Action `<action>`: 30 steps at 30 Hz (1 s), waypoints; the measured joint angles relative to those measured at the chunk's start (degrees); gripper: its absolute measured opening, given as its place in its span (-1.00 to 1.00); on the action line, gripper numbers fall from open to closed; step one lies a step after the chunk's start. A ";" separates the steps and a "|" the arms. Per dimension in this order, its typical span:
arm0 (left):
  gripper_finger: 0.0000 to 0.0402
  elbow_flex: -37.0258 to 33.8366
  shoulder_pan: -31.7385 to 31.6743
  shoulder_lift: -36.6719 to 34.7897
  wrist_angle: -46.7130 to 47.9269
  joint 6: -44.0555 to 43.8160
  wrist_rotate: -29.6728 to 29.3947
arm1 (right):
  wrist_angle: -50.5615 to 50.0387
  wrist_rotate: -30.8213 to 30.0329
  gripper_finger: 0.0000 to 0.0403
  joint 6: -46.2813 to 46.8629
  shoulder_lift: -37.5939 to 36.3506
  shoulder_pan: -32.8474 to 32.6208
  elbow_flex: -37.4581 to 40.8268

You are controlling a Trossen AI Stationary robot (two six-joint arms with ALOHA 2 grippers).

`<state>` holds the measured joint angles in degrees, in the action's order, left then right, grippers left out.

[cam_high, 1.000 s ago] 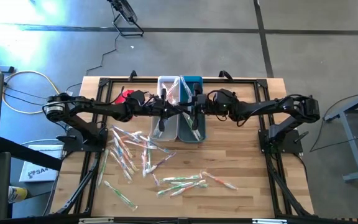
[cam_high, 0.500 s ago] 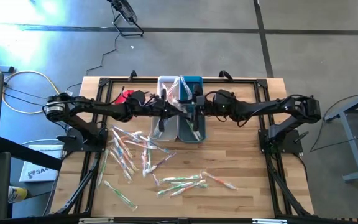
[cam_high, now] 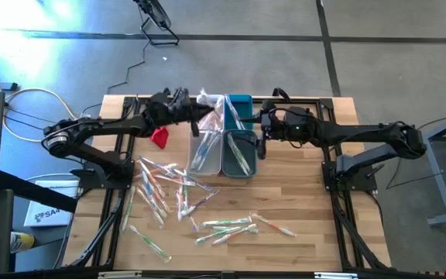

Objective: Pick & Place Toothbrushes
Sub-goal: Put the orange toothbrush into the transparent bin

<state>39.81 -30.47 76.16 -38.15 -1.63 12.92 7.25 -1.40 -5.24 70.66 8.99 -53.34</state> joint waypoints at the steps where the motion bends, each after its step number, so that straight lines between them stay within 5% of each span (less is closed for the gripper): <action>1: -0.94 0.00 -1.36 0.02 1.23 -0.75 -0.01 | -1.44 -0.10 0.26 0.03 -0.14 0.00 0.00; 12: -0.94 -0.02 -11.47 0.43 8.10 -8.88 0.06 | -8.13 -0.69 -0.02 5.21 1.13 0.00 0.02; 25: -0.94 0.02 -12.40 8.78 3.62 -12.39 0.37 | -8.40 -5.12 -0.94 5.01 5.01 -0.63 -0.02; 30: -0.94 0.00 -12.40 11.63 1.10 -14.28 -0.70 | -8.41 -4.57 -0.96 5.03 6.86 -0.63 -0.02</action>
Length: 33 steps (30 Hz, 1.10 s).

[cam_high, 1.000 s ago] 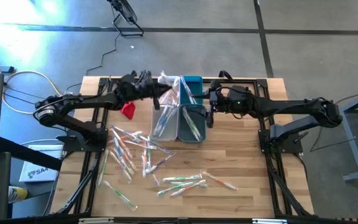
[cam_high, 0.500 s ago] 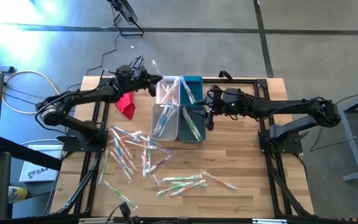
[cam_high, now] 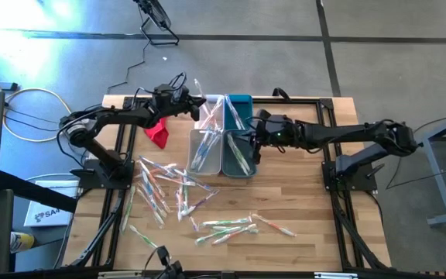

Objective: Pick & Place Toothbrushes
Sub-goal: Put the orange toothbrush into the transparent bin

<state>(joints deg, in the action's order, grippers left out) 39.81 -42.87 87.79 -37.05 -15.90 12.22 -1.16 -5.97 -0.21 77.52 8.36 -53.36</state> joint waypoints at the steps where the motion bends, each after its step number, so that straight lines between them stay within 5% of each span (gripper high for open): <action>1: -0.94 0.00 0.00 0.42 -0.20 -0.58 0.02 | -0.05 0.30 -0.96 0.01 0.36 0.00 0.00; 25: -0.94 0.00 0.13 12.43 -4.11 -10.30 -2.11 | 0.56 0.10 -0.96 -0.02 2.57 -0.11 0.00; 33: -0.79 0.00 0.13 12.54 -5.92 -9.78 -2.65 | 0.55 0.10 -0.96 -0.02 2.57 -0.11 0.00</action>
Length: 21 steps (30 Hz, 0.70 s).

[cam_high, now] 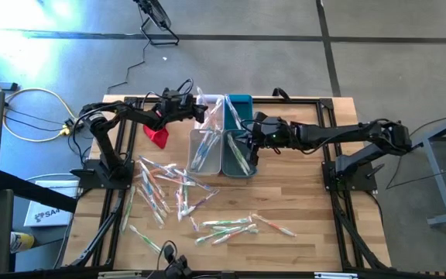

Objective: Pick & Place Toothbrushes
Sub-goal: Put the orange toothbrush into the transparent bin

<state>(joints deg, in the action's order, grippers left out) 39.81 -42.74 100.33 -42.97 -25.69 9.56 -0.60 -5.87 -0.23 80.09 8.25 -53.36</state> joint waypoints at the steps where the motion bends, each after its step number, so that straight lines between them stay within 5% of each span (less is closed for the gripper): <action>1: -0.77 0.00 0.00 0.00 -0.57 0.39 0.03 | -0.02 0.00 -0.96 0.00 0.00 0.00 0.00; 10: -0.38 0.00 0.00 0.02 -0.40 0.87 0.35 | -0.02 0.00 -0.96 -0.02 0.00 0.00 0.00; 21: 0.07 0.00 0.04 0.02 -0.58 -3.06 7.88 | 0.30 0.00 -0.96 -0.02 0.00 0.00 0.00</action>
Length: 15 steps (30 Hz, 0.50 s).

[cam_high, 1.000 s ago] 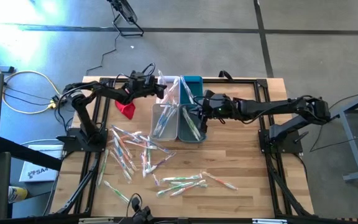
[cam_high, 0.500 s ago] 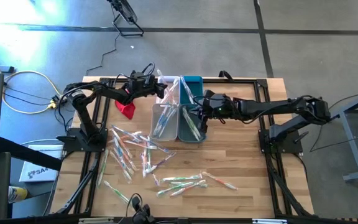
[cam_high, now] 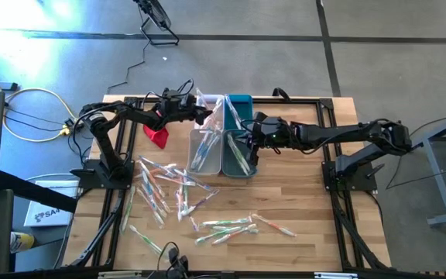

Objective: Pick & Place Toothbrushes
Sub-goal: Put the orange toothbrush into the transparent bin

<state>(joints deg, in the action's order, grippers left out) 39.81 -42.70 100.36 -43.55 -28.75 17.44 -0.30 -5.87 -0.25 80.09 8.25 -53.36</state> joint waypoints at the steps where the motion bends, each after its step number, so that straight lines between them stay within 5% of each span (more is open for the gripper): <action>1: 0.07 0.00 0.00 0.00 0.00 -0.18 -0.19 | 0.11 0.00 -0.96 0.00 0.00 0.00 0.00; 15: 0.08 0.00 -0.04 0.00 0.11 -1.73 -6.46 | 0.09 0.00 -0.96 0.00 0.00 0.02 0.00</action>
<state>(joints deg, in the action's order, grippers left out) 39.81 -42.74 100.36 -43.44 -30.48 10.98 -0.21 -5.87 -0.25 80.09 8.27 -53.36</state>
